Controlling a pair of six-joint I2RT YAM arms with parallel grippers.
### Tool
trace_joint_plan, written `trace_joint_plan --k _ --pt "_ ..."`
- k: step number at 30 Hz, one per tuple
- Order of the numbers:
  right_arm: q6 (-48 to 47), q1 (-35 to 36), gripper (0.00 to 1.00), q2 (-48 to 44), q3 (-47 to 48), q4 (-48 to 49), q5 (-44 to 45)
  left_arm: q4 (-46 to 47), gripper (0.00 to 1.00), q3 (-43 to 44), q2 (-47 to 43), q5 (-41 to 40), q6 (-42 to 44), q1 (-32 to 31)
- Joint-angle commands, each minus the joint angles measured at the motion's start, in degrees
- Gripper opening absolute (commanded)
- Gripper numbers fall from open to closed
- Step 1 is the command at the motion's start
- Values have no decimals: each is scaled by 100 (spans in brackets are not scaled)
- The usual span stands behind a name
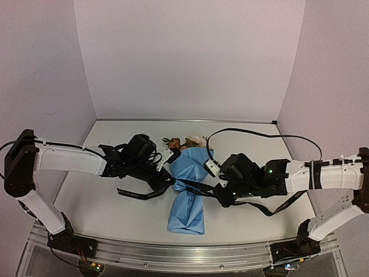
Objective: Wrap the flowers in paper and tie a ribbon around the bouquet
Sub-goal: Cross the half-tied ribbon over the folded bouquet.
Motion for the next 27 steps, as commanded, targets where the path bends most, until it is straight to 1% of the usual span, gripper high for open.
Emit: trace_joint_plan --k 1,3,7,14,16,19,20,22,24,27 --pt "83 20 0 -295 -224 101 127 251 0 280 61 -140 832 -148" --pt "83 23 2 -334 -357 241 -34 453 0 122 16 -139 1150 -276" --pt "181 19 13 -350 -637 547 -225 523 2 6 8 -162 1772 -475" --pt "366 21 17 -443 -892 713 -249 326 5 103 163 -302 2228 -583" --pt "482 19 23 -562 -981 717 -83 273 6 111 219 -419 2313 -595" --pt "825 -18 38 -760 -1102 698 448 211 6 99 231 -526 2481 -640" --pt "939 -75 41 -790 -1104 696 459 203 6 74 218 -581 2556 -673" --pt "1191 -224 44 -776 -992 687 189 214 7 29 180 -668 2668 -702" --pt "1335 -389 44 -640 -785 687 -319 252 7 1 151 -714 2760 -731" --pt "1631 -667 44 -590 -775 694 -633 336 10 10 152 -843 3030 -820"
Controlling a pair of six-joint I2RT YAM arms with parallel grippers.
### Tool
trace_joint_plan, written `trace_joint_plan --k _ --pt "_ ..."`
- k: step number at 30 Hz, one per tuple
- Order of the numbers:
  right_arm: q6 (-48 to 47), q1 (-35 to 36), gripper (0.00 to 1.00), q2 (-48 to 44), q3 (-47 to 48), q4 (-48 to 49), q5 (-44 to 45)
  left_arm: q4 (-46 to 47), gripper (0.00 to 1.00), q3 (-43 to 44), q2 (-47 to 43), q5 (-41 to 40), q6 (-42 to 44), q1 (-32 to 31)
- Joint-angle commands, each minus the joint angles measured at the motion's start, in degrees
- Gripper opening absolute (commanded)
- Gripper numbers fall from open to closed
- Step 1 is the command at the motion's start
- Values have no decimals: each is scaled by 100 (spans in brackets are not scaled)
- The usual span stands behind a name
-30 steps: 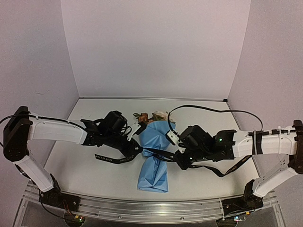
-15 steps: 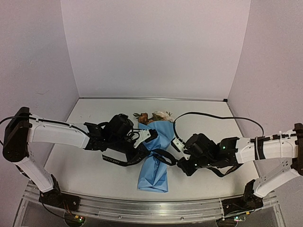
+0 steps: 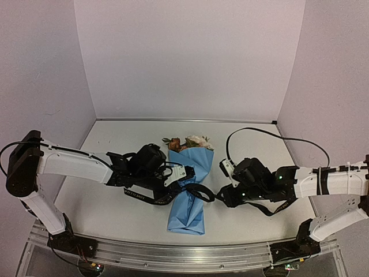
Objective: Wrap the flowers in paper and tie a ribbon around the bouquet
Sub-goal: Cross the half-tied ribbon over the folded bouquet.
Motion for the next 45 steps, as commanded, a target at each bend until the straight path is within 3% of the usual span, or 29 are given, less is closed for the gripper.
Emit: trace_joint_plan --k 1,9,17,20,25,28,38,45 --pt "744 -472 44 50 173 142 -632 165 10 10 -47 -312 533 -133" --pt "1009 -794 44 299 269 465 -1876 415 11 -146 -117 -689 1045 -217" --pt "1168 -796 40 1005 403 957 -1938 444 10 -186 -159 -664 1051 -217" --pt "1200 -795 33 1132 427 1091 -1820 439 10 -189 -171 -691 1054 -217" --pt "1351 -763 10 1075 371 1194 -1806 450 10 -183 -168 -703 1013 -217" --pt "1257 -604 3 788 303 926 -1517 492 14 -172 -174 -768 915 -217" --pt "1039 242 0 -1 111 -429 317 939 42 -316 -536 -1024 -393 -208" --pt "1221 503 0 283 15 -291 486 1723 41 -621 -927 -476 -1712 9"
